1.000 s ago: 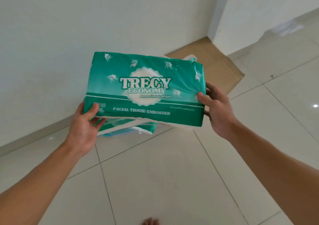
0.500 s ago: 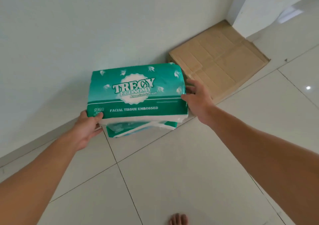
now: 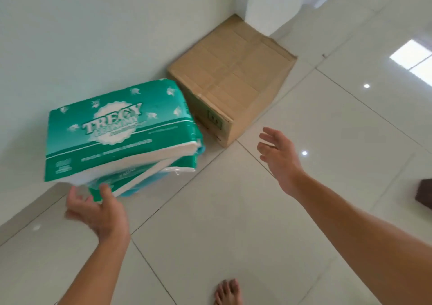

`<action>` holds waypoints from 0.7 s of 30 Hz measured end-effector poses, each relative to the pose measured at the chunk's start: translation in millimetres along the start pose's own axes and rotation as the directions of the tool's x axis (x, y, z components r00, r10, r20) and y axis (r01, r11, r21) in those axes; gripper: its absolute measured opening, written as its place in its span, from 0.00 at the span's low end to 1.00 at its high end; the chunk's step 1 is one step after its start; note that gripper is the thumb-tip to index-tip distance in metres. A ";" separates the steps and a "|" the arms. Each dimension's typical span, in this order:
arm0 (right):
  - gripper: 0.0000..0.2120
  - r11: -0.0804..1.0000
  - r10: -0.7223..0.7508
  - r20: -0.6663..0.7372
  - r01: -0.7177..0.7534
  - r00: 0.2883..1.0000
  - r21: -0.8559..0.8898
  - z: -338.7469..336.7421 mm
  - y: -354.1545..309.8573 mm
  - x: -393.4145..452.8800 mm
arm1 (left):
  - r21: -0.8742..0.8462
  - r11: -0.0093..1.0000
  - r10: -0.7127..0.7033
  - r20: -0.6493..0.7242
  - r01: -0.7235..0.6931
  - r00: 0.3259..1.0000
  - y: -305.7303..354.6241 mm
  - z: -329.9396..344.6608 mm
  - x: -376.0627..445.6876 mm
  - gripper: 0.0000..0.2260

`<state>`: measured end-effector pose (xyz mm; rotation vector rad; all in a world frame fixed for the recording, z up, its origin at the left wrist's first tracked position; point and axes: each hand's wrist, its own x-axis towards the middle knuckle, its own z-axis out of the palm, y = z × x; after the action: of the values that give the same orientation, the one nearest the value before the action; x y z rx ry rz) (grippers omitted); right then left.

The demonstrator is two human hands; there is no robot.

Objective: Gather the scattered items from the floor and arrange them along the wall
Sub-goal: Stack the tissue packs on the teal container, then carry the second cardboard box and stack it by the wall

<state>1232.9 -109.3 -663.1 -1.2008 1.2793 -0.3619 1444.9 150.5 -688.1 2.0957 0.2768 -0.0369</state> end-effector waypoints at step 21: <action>0.14 0.960 0.270 -0.485 -0.193 0.832 0.202 -419.7 268.0 -192.2 | 0.073 0.818 -0.104 0.994 -0.571 -0.022 -6.7 139.1 -450.1 0.07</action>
<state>704.4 -52.1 -712.3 -0.8318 1.8047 -0.6098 1017.2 -46.5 -703.4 1.9505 -1.1861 -1.5376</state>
